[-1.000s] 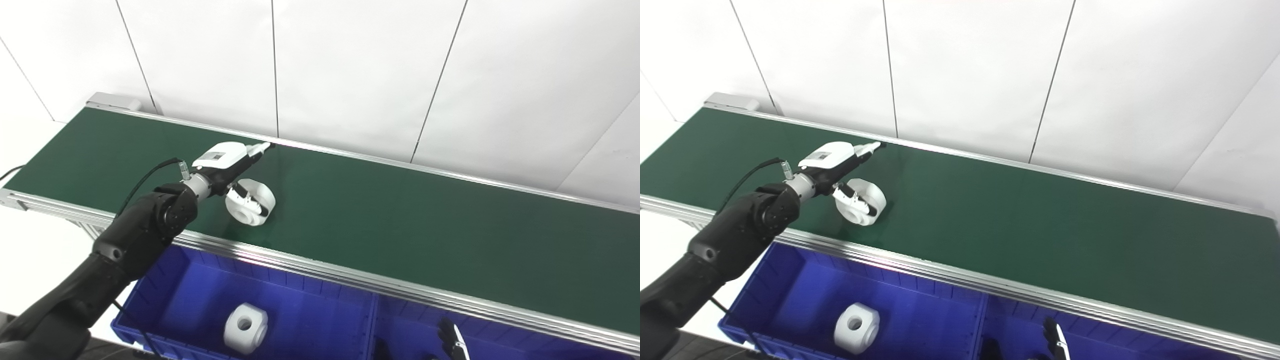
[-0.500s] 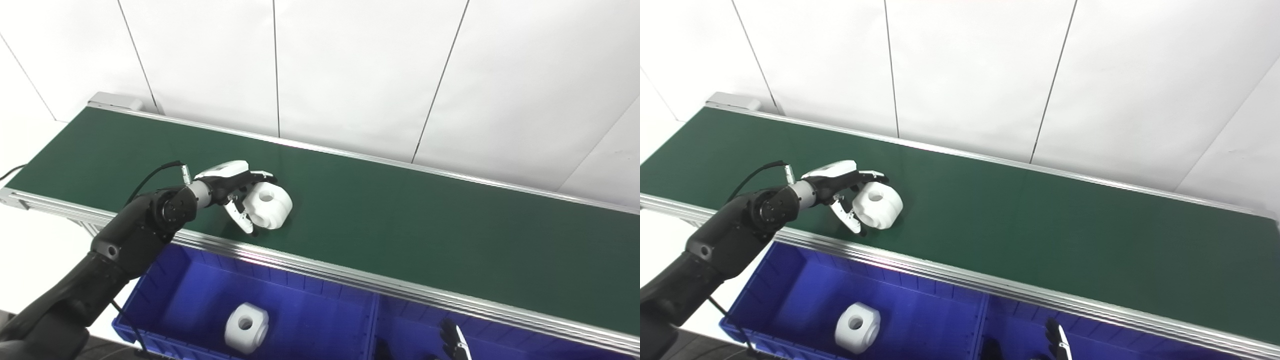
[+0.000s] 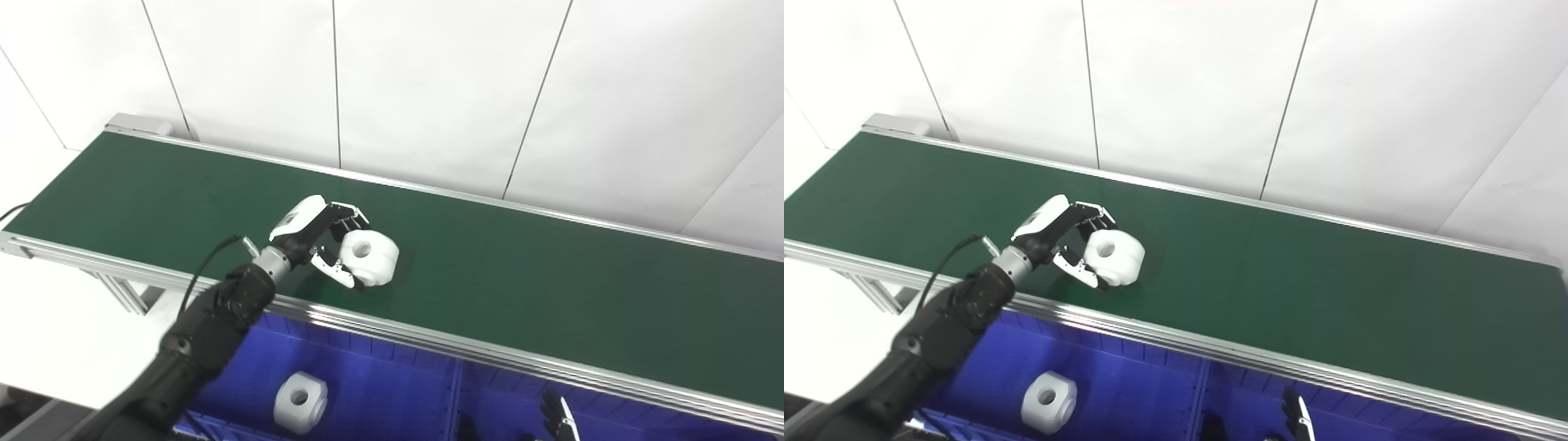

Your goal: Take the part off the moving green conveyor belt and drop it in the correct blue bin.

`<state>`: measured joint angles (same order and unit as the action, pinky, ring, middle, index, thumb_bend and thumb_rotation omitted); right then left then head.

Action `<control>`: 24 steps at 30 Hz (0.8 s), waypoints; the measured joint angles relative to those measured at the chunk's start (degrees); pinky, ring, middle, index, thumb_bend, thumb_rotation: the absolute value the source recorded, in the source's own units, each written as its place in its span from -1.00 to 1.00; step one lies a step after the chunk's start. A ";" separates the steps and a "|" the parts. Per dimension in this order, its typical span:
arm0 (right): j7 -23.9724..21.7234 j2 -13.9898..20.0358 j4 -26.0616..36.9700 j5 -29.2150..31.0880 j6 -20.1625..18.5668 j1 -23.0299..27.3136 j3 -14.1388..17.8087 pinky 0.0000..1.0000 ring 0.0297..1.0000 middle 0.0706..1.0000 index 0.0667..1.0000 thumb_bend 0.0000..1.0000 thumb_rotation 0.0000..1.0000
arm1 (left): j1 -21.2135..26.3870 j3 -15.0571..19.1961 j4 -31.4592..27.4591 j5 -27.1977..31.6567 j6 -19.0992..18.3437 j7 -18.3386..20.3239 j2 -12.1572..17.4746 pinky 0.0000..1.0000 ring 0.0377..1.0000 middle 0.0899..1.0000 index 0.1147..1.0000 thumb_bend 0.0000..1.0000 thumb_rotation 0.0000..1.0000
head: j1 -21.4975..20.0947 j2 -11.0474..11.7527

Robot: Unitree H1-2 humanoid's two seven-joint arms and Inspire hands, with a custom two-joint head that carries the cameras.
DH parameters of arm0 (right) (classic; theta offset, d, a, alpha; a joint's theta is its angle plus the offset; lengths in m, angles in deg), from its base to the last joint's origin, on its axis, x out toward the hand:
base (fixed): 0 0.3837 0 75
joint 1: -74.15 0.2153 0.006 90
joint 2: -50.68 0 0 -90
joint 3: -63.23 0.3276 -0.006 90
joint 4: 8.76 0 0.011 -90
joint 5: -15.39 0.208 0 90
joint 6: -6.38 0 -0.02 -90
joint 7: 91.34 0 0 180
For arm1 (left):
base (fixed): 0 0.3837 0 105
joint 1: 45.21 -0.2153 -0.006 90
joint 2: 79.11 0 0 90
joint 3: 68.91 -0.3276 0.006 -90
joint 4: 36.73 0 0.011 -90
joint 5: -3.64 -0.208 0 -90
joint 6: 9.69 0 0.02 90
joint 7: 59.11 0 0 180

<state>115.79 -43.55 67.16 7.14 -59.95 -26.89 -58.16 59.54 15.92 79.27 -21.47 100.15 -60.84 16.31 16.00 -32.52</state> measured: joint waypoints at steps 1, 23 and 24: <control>0.00 -0.02 0.00 0.01 0.00 -0.03 0.00 0.83 0.82 0.81 0.84 0.27 0.95 | 0.00 0.02 -0.01 0.19 0.18 -0.46 -0.51 -0.06 -0.19 -0.10 -0.06 -0.01 -1.00 | 0.00 0.00; -1.34 -3.04 4.68 -3.02 0.03 -1.71 0.64 0.71 0.77 0.79 0.81 0.29 0.66 | -19.38 1.66 -21.83 9.76 5.10 -0.49 -1.60 -0.18 -0.22 -0.11 -0.04 -0.01 -1.00 | -18.62 -10.36; -1.95 -3.27 4.79 -2.75 0.03 -1.78 0.83 0.71 0.77 0.80 0.82 0.28 0.65 | -20.41 0.90 -22.06 10.15 5.12 -0.96 -1.58 -0.18 -0.23 -0.11 -0.03 -0.01 -1.00 | -18.81 -10.46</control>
<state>113.83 -46.82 71.94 4.39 -59.92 -28.67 -57.33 39.13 16.82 57.21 -11.32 105.27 -61.80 14.73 -2.81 -42.98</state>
